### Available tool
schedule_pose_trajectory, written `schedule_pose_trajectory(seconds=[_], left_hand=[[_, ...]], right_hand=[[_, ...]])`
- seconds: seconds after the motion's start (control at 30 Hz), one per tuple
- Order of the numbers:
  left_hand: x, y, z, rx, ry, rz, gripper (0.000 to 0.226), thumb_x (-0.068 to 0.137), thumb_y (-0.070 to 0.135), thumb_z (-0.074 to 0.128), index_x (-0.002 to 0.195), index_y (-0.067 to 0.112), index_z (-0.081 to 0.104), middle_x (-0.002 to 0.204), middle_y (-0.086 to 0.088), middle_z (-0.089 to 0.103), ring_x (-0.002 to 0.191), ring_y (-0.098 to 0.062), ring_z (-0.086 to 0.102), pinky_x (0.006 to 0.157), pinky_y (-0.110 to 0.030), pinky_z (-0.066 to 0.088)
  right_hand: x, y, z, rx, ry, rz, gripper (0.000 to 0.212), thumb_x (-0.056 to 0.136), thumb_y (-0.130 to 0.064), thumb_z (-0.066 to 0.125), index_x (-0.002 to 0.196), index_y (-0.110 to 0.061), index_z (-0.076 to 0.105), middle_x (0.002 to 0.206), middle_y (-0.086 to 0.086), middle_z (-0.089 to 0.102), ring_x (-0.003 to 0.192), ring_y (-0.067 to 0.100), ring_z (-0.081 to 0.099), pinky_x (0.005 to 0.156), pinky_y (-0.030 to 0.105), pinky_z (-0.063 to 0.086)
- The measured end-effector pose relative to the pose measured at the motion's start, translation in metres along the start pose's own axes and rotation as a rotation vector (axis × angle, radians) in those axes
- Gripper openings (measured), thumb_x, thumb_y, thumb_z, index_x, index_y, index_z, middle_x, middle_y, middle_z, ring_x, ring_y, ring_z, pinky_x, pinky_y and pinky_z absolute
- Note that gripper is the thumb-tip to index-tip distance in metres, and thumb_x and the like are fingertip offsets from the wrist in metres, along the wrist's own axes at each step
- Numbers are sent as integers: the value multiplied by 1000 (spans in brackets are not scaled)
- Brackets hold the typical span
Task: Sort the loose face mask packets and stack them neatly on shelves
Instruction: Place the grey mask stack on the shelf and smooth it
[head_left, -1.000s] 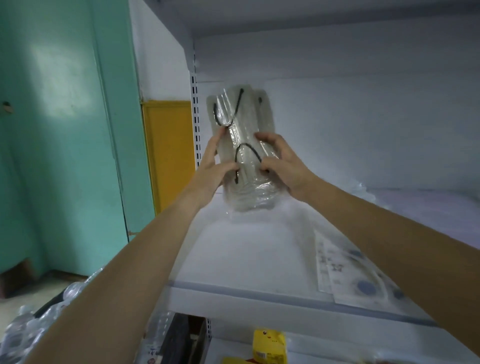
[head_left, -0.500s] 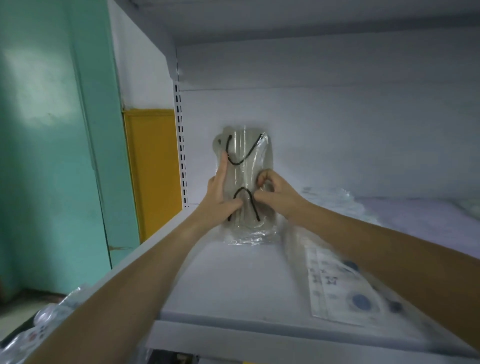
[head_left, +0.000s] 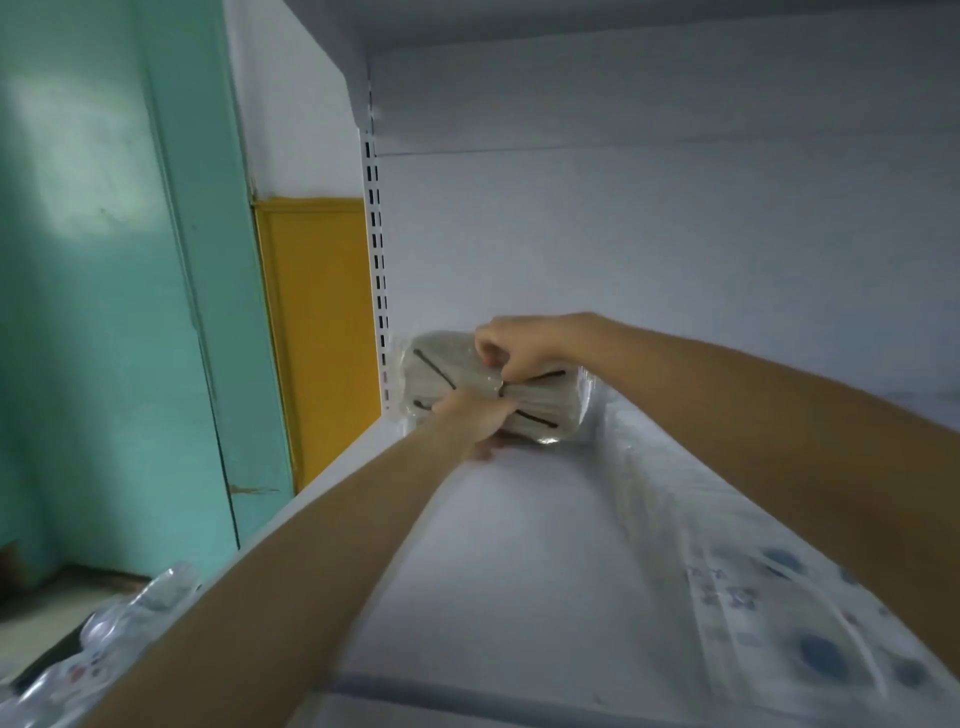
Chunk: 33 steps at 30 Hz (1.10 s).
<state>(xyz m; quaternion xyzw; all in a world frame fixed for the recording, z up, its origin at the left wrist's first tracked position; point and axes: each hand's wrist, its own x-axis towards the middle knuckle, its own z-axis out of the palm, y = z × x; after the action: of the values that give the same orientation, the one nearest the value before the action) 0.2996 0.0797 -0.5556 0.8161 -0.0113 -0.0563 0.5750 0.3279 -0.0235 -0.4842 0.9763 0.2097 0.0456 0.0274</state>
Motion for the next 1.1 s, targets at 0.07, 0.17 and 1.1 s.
schedule_pose_trajectory(seconds=[0.07, 0.17, 1.1], left_hand=[[3, -1, -24, 356, -74, -12, 28, 94, 32, 49, 96, 5, 58, 79, -7, 66, 54, -15, 62, 49, -20, 50], [11, -1, -60, 801, 221, 104, 33, 95, 35, 45, 92, 4, 54, 92, -7, 66, 73, -21, 64, 57, -22, 46], [83, -30, -96, 127, -242, 345, 125, 28, 40, 91, 135, 22, 30, 130, -2, 49, 121, -21, 50, 102, -44, 45]], right_hand=[[5, 3, 14, -19, -18, 10, 21, 81, -3, 50, 94, -18, 44, 106, 0, 40, 78, 19, 44, 63, 29, 35], [1, 11, 12, 60, 36, -23, 23, 81, -6, 52, 96, -20, 42, 109, 1, 41, 87, 23, 48, 72, 32, 42], [-20, 59, 28, 279, -14, 136, 55, 65, -38, 83, 100, -32, 42, 95, -12, 56, 85, 8, 52, 66, 22, 40]])
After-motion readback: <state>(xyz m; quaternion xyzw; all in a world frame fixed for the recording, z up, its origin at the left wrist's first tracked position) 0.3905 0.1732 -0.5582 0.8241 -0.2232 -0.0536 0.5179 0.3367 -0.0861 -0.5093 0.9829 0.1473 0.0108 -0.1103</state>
